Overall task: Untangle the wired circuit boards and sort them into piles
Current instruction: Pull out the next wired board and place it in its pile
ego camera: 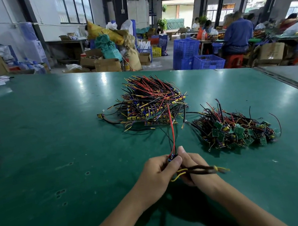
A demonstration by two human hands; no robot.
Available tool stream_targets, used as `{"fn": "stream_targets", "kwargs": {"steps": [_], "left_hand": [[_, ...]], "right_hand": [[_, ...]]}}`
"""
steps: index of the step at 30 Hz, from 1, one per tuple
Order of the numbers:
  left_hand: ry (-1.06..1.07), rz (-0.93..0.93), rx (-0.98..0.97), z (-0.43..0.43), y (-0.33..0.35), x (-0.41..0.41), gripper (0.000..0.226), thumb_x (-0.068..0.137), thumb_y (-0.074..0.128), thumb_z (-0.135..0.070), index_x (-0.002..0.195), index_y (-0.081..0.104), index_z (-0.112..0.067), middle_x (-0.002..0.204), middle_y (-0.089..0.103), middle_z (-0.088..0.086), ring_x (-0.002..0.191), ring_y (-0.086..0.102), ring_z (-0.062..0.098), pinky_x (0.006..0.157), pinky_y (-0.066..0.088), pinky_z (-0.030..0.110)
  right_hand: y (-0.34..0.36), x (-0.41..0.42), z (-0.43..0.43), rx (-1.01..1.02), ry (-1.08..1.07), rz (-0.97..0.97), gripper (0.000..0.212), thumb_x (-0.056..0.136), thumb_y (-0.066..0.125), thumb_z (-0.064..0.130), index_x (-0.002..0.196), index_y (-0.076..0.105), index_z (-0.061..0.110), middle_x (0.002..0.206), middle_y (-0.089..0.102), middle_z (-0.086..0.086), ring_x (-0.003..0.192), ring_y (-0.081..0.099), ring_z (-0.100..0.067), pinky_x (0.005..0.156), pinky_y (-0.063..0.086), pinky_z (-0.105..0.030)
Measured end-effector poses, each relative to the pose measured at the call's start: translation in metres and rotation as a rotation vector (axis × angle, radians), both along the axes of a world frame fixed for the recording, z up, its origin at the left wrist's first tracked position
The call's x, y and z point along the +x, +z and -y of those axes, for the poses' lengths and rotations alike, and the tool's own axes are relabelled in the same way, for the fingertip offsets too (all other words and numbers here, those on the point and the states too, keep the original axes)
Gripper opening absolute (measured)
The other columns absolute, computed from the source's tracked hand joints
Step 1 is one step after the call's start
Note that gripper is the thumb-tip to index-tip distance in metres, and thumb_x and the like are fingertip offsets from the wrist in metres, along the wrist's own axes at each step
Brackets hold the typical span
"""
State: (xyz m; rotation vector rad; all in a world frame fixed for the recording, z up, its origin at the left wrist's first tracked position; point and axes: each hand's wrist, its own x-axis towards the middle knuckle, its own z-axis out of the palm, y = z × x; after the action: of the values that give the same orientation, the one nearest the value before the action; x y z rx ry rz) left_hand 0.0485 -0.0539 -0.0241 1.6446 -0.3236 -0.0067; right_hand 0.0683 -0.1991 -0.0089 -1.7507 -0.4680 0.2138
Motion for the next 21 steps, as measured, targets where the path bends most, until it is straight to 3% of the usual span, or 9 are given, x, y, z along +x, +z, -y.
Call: {"fn": "stream_targets", "kwargs": {"steps": [3, 6, 9, 11, 14, 21], "left_hand": [[-0.043, -0.021, -0.023, 0.002, 0.002, -0.002, 0.077, 0.085, 0.055, -0.064, 0.085, 0.055, 0.014, 0.074, 0.055, 0.03, 0.074, 0.046, 0.026, 0.068, 0.039, 0.061], [-0.066, -0.055, -0.06, 0.003, 0.005, -0.003, 0.062, 0.083, 0.055, -0.062, 0.076, 0.062, -0.001, 0.073, 0.048, 0.015, 0.074, 0.04, 0.022, 0.066, 0.031, 0.044], [-0.072, -0.04, -0.081, 0.002, 0.005, -0.004, 0.041, 0.092, 0.049, -0.047, 0.061, 0.06, -0.022, 0.056, 0.043, -0.007, 0.054, 0.035, 0.007, 0.053, 0.027, 0.02], [-0.078, -0.046, -0.103, 0.001, 0.006, -0.005, 0.04, 0.093, 0.045, -0.043, 0.058, 0.06, -0.029, 0.051, 0.04, -0.015, 0.047, 0.031, 0.001, 0.046, 0.027, 0.014], [-0.103, -0.062, -0.117, -0.001, 0.009, -0.009, 0.039, 0.093, 0.043, -0.044, 0.061, 0.062, -0.032, 0.053, 0.04, -0.015, 0.045, 0.031, 0.001, 0.044, 0.027, 0.014], [-0.175, -0.035, -0.104, -0.007, 0.014, -0.014, 0.041, 0.088, 0.045, -0.061, 0.067, 0.062, -0.03, 0.052, 0.036, -0.008, 0.044, 0.026, 0.009, 0.044, 0.021, 0.021]], "right_hand": [[0.005, -0.004, 0.0, 0.061, 0.06, -0.044, 0.068, 0.1, 0.027, 0.053, 0.044, 0.056, 0.027, 0.039, 0.042, 0.011, 0.037, 0.035, -0.003, 0.044, 0.024, -0.019], [0.004, -0.002, -0.001, 0.133, 0.069, -0.1, 0.059, 0.093, 0.039, 0.06, 0.05, 0.061, 0.026, 0.043, 0.029, 0.008, 0.039, 0.02, -0.01, 0.044, 0.016, -0.023], [0.002, -0.001, -0.001, 0.193, 0.101, -0.168, 0.05, 0.088, 0.045, 0.056, 0.05, 0.054, 0.025, 0.043, 0.031, 0.009, 0.039, 0.021, -0.008, 0.044, 0.018, -0.02], [0.001, -0.001, 0.002, 0.193, 0.135, -0.174, 0.046, 0.091, 0.042, 0.052, 0.055, 0.051, 0.025, 0.045, 0.034, 0.01, 0.039, 0.022, -0.007, 0.044, 0.021, -0.019], [0.001, -0.001, 0.005, 0.182, 0.17, -0.172, 0.048, 0.095, 0.039, 0.049, 0.069, 0.05, 0.01, 0.047, 0.035, 0.01, 0.039, 0.023, -0.006, 0.042, 0.022, -0.016], [0.005, -0.01, 0.0, 0.193, 0.164, -0.156, 0.049, 0.094, 0.035, 0.046, 0.052, 0.052, 0.028, 0.046, 0.037, 0.013, 0.039, 0.025, -0.005, 0.041, 0.023, -0.017]]}}
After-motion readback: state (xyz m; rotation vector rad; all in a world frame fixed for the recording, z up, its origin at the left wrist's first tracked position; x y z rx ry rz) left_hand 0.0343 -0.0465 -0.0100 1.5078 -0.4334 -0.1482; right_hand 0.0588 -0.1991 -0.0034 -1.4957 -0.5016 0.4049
